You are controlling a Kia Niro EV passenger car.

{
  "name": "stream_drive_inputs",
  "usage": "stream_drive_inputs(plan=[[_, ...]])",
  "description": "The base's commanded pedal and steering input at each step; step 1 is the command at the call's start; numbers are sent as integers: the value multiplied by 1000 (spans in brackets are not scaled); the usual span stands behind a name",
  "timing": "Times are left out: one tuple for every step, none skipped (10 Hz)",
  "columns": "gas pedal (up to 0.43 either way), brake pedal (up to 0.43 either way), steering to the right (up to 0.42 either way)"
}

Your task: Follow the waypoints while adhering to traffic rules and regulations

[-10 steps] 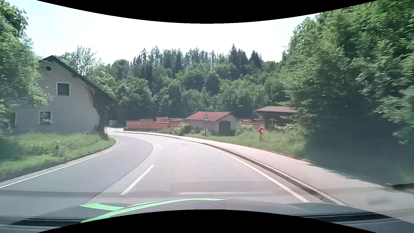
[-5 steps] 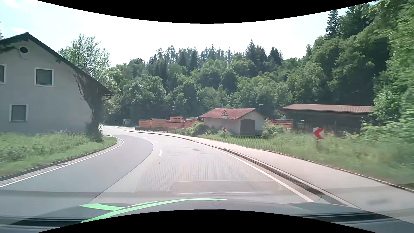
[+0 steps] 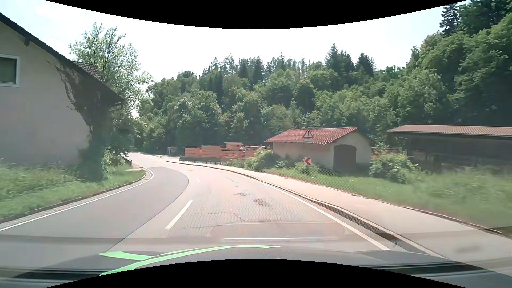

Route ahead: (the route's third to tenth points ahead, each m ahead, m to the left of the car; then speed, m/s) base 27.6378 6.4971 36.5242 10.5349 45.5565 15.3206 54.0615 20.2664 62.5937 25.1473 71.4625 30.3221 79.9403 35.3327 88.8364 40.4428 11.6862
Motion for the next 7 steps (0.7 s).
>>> stream_drive_inputs(plan=[[0, 98, -65], [0, 91, -65], [0, 85, -65], [0, 49, -66], [0, 12, -66], [0, 0, -67], [0, 0, -67]])
